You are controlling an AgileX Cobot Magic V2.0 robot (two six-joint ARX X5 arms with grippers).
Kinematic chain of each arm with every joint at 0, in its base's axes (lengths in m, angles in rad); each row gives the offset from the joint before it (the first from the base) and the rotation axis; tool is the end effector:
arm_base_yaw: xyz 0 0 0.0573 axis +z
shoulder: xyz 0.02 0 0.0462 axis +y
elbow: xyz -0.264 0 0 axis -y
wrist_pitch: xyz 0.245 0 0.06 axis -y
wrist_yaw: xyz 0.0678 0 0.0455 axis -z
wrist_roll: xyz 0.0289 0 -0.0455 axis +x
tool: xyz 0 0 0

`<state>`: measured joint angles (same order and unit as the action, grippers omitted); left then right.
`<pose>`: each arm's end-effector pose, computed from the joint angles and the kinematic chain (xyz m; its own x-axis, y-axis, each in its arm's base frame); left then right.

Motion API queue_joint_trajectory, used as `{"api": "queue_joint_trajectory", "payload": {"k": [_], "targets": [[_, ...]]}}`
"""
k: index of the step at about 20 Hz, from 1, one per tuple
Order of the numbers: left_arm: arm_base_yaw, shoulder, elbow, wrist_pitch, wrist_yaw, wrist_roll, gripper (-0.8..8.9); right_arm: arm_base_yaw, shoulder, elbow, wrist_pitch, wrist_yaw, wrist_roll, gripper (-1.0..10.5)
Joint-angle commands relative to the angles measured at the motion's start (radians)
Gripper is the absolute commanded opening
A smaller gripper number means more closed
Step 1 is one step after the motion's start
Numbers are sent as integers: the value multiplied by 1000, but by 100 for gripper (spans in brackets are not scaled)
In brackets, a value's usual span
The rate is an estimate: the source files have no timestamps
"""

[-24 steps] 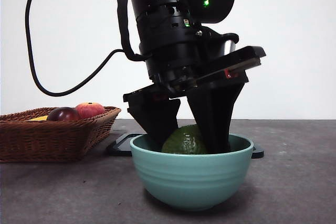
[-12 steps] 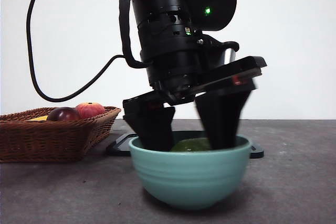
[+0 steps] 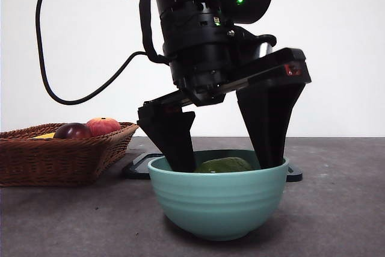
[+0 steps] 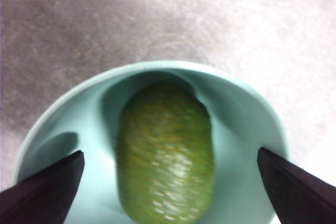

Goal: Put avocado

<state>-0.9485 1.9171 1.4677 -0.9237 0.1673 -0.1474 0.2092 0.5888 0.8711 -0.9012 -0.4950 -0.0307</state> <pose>0.2148 -0.3077 0.2050 -0.0224 -0.2544 -0.9668 0.7274 0.6593 -0.1904 0.0901 0.0332 0.3219 0.6025 0.6135 -0.5105 -0.5784 0.7764 0.2505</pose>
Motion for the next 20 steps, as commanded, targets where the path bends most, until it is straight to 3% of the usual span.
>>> {"api": "queue_joint_trajectory", "payload": {"k": [1,6,14,20], "targets": [[-14,-54,20,-2,9,12,537,5,3,16,10,-3,-7,572],[-14,-249,20,-5,9,23,536,5,3,16,10,-3,-7,572],[-14,-643,8,-26,-11,119,534,5,3,16,10,-4,-3,572],[-14,-822,-26,-108,-77,89,530,5,3,16,10,-14,-3,572]]}}
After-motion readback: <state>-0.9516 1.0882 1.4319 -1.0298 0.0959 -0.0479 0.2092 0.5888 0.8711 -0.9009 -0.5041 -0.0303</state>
